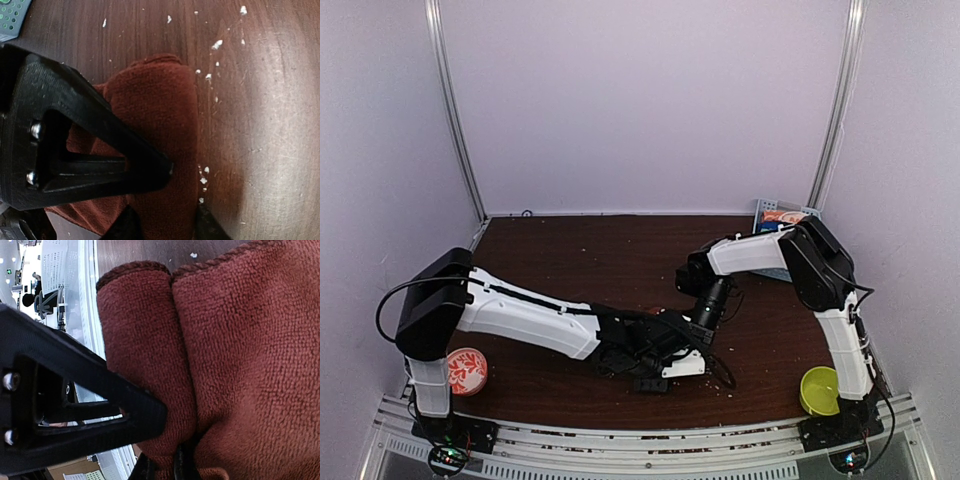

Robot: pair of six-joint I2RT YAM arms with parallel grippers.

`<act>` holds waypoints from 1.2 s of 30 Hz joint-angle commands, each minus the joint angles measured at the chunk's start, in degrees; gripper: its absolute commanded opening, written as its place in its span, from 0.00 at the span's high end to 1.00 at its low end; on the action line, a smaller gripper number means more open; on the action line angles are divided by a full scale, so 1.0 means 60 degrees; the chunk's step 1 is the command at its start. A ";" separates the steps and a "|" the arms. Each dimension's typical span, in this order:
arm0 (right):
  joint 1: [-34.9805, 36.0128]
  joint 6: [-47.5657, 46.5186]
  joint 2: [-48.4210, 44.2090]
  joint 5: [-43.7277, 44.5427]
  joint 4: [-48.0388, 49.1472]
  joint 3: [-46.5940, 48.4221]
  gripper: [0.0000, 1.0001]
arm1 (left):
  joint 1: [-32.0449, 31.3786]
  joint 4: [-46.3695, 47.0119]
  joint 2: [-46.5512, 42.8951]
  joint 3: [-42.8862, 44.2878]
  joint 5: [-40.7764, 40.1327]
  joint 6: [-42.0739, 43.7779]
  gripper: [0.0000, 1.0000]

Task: Roll the towels
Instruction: Roll the towel at the center of the board.

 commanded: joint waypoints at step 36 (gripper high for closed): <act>-0.0158 0.0867 -1.0433 0.3417 0.4373 -0.3757 0.53 | 0.2959 -0.3490 0.4408 0.3922 1.0679 -0.2706 0.98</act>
